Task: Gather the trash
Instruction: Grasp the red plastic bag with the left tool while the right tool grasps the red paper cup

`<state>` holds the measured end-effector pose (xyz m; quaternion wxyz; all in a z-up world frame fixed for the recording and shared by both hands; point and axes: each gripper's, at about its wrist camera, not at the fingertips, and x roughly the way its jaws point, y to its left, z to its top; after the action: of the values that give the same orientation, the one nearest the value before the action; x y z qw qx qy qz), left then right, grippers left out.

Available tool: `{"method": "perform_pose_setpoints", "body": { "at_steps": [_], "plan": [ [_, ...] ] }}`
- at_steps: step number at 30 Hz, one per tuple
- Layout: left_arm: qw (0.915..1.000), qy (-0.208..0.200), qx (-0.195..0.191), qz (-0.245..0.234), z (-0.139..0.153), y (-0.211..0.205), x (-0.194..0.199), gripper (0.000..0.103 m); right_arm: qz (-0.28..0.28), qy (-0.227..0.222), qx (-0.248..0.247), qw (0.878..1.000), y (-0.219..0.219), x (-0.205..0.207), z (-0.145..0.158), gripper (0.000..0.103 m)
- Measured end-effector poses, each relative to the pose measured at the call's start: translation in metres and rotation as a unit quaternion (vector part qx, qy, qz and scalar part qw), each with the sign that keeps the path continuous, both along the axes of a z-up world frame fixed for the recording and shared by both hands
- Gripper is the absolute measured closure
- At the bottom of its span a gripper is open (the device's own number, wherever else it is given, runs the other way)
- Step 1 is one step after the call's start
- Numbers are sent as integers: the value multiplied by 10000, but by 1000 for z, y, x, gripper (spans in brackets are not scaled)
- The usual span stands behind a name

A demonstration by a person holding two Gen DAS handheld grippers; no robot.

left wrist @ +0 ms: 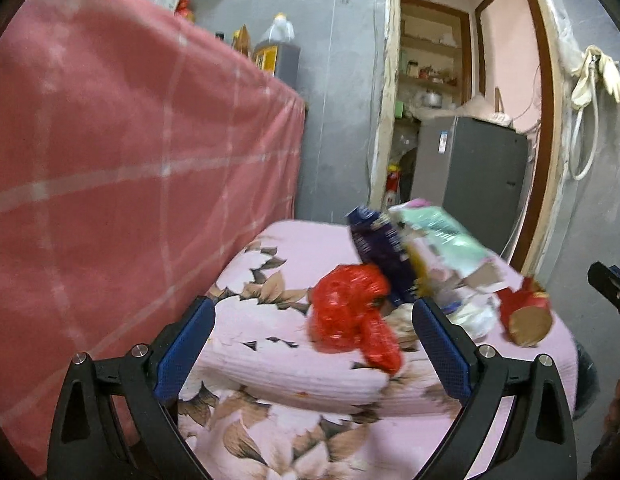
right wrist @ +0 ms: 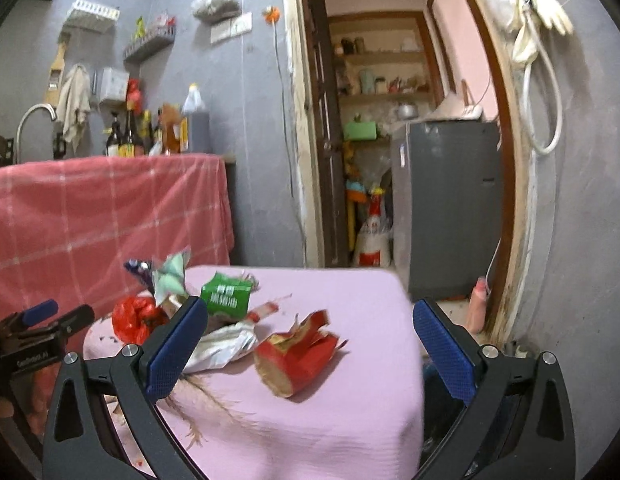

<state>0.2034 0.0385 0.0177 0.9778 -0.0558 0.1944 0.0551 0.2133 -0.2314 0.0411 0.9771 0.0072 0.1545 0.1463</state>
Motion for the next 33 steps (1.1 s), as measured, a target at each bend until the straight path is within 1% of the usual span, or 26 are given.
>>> {"method": "perform_pose_setpoints", "body": {
  "at_steps": [2,6,11,15,19,20,22,23,26,28,30,31,32,33],
  "plan": [
    [9999,107,1,-47,-5,5,9,6,-94,152,-158,9997,6,7,-6,0],
    [9997,205,25,-126,-10,9,23,6,-108,425,-270,9987,16,21,-14,0],
    [9993,262,-183,-192,-16,14,38,7,-227,683,-299,9970,25,34,-25,0],
    [9984,340,-279,-364,-19,14,47,8,-289,889,-349,9950,30,44,-33,0],
    [9957,588,-389,-600,-22,11,60,21,-372,1151,-285,9922,29,54,-42,0],
    [9950,649,-407,-637,-23,11,62,26,-408,1236,-257,9912,27,57,-44,0],
    [9945,666,-452,-672,-23,11,63,30,-424,1351,-182,9898,25,61,-48,4],
    [9943,658,-477,-691,-22,11,63,34,-407,1387,-168,9894,24,62,-50,5],
    [9934,680,-486,-783,-21,9,63,42,-330,1449,-124,9888,22,64,-52,9],
    [9925,716,-488,-864,-21,7,64,50,-260,1544,-54,9877,21,65,-55,17],
    [9917,732,-512,-930,-20,6,64,58,-225,1636,4,9863,21,68,-57,21],
    [9911,744,-539,-960,-20,5,64,66,-210,1672,47,9857,20,68,-58,23],
    [9907,759,-567,-974,-19,5,63,68,-206,1688,65,9854,20,68,-58,25],
    [9908,757,-581,-962,-19,5,62,69,-191,1704,86,9851,19,68,-59,31]
  ]
}}
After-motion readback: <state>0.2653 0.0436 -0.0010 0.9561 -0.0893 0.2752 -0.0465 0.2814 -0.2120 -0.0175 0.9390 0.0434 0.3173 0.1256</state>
